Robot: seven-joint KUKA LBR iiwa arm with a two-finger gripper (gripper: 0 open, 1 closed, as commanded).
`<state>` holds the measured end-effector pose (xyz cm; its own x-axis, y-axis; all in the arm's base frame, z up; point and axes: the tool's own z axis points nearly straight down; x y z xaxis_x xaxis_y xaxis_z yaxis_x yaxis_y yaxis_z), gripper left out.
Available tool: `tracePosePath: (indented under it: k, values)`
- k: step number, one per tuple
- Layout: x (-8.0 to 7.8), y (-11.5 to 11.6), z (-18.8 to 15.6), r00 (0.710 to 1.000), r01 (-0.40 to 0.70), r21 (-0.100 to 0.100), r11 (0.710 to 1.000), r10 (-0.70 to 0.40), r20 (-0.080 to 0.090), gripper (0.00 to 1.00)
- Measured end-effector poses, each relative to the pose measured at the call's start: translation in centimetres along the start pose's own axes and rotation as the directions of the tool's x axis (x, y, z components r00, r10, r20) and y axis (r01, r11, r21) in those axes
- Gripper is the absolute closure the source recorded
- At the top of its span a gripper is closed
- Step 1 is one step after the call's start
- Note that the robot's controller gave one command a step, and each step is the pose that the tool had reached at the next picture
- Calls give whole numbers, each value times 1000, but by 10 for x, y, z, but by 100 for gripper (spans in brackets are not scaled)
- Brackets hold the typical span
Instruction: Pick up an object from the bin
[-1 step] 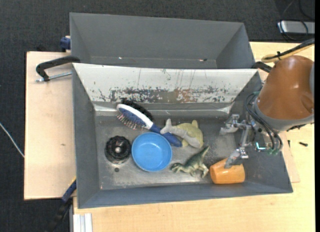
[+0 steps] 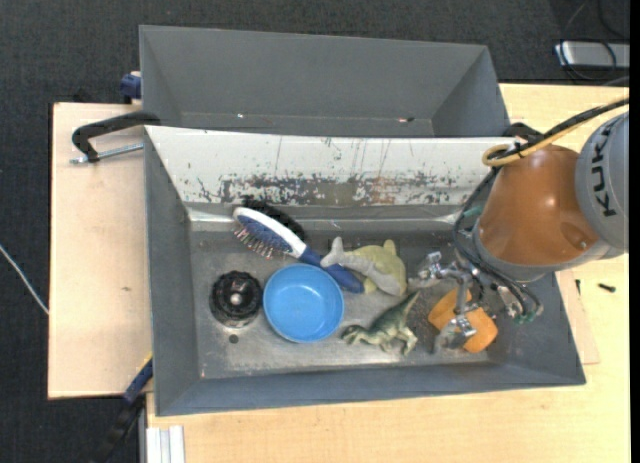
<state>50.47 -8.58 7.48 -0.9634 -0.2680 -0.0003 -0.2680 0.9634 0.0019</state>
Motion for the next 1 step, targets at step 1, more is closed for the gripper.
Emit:
tracePosePath:
  k: [1]
  values:
    - [-9, 30, -83, 985, -172, 2, 985, 172, 12, 0]
